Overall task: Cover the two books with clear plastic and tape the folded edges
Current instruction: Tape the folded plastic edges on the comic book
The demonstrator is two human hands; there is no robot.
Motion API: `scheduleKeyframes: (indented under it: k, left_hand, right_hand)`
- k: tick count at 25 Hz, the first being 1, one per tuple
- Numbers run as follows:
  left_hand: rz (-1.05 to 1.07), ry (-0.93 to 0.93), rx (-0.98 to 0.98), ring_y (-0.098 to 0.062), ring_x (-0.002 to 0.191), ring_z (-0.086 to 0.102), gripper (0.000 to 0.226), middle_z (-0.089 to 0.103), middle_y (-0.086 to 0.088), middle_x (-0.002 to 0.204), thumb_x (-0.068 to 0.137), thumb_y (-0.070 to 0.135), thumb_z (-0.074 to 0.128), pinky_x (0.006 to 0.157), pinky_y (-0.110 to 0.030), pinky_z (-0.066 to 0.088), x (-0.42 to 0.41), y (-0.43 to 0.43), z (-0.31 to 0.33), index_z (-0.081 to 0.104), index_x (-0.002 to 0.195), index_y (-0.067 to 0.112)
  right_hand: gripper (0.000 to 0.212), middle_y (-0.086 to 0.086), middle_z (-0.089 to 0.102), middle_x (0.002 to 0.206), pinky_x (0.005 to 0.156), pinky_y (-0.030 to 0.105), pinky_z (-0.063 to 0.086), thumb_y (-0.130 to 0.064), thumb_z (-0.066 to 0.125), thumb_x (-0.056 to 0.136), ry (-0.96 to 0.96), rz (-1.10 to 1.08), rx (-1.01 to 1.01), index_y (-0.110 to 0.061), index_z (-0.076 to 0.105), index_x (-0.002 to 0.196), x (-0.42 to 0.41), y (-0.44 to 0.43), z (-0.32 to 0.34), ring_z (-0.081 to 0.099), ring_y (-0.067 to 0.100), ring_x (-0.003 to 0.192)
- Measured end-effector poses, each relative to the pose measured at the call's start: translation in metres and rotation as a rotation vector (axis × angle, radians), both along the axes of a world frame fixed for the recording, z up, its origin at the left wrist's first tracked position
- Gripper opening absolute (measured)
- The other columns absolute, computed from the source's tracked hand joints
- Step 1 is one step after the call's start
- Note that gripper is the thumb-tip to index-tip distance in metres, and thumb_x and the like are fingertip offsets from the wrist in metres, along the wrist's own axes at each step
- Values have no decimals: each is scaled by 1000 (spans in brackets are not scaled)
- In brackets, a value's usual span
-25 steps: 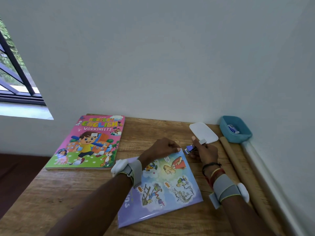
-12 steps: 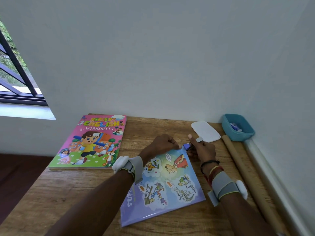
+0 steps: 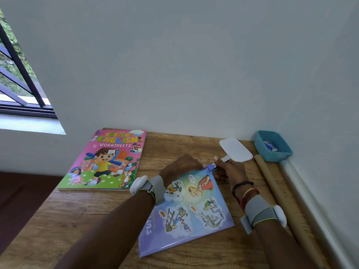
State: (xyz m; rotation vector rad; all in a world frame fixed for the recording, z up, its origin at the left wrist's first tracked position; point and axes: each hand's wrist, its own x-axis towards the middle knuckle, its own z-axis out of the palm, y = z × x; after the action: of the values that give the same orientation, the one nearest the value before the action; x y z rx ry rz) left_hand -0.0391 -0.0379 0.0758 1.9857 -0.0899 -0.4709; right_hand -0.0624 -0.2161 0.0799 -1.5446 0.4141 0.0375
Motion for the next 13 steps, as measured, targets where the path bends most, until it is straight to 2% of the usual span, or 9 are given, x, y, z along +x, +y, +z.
scheduleKeyframes:
  k: [3,5,7,9,10,13]
  left_hand:
    - [17,43,-53,-20,65,66,29,72,-15,89,87,24,72,57,-22,51,-2,-1,6,73,100,-2]
    - [29,47,-86,-14,61,66,28,71,-9,85,87,22,72,55,-18,51,-4,-1,9,71,104,-1]
    - [22,45,-81,-13,59,65,26,70,-8,81,88,24,71,55,-18,51,-5,-1,12,72,99,0]
    - [-1,48,-35,-14,58,65,23,70,-7,77,90,27,68,55,-20,50,-5,0,15,72,86,5]
    - [0,56,-16,-15,58,65,23,70,-6,76,91,28,67,55,-20,50,-4,0,16,71,82,7]
    - [38,30,-15,-19,64,65,22,70,-11,82,89,23,69,61,-24,50,-2,-2,10,73,90,1]
  right_hand:
    - [33,15,74,84,67,38,61,-36,80,75,21,-48,-66,-6,71,85,7,-4,-7,69,25,66]
    - [40,10,74,85,77,45,59,-46,80,70,-14,-145,-149,-9,72,86,8,-3,-9,71,27,77]
    - [48,9,73,95,84,45,56,-51,76,72,-62,-281,-294,-10,71,96,8,-3,-10,68,26,89]
    - [51,9,72,97,80,44,58,-51,75,73,-107,-340,-261,-9,69,101,8,-4,-7,69,25,86]
    - [48,8,73,92,76,44,59,-52,75,72,-123,-314,-215,-11,69,97,7,-3,-5,70,24,81]
    - [34,6,73,81,73,37,58,-46,76,75,-91,-135,-274,-13,71,82,7,2,-6,69,21,73]
